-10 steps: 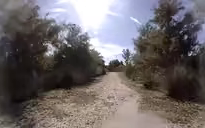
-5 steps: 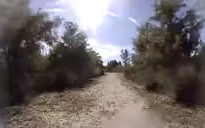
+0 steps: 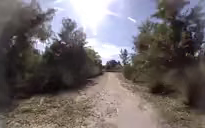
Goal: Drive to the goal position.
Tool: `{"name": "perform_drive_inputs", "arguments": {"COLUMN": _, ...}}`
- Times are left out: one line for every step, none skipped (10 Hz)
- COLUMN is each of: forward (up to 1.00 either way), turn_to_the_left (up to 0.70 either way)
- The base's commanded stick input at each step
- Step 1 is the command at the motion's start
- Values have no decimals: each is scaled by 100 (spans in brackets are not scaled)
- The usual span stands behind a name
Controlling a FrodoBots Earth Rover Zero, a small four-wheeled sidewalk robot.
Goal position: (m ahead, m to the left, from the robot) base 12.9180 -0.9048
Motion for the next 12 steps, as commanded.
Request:
{"name": "perform_drive_inputs", "arguments": {"forward": 70, "turn_to_the_left": -27}}
{"name": "perform_drive_inputs", "arguments": {"forward": 70, "turn_to_the_left": -19}}
{"name": "perform_drive_inputs", "arguments": {"forward": 70, "turn_to_the_left": 0}}
{"name": "perform_drive_inputs", "arguments": {"forward": 70, "turn_to_the_left": 0}}
{"name": "perform_drive_inputs", "arguments": {"forward": 70, "turn_to_the_left": 0}}
{"name": "perform_drive_inputs", "arguments": {"forward": 70, "turn_to_the_left": -13}}
{"name": "perform_drive_inputs", "arguments": {"forward": 70, "turn_to_the_left": -27}}
{"name": "perform_drive_inputs", "arguments": {"forward": 70, "turn_to_the_left": -27}}
{"name": "perform_drive_inputs", "arguments": {"forward": 70, "turn_to_the_left": -27}}
{"name": "perform_drive_inputs", "arguments": {"forward": 70, "turn_to_the_left": -27}}
{"name": "perform_drive_inputs", "arguments": {"forward": 70, "turn_to_the_left": -20}}
{"name": "perform_drive_inputs", "arguments": {"forward": 70, "turn_to_the_left": -13}}
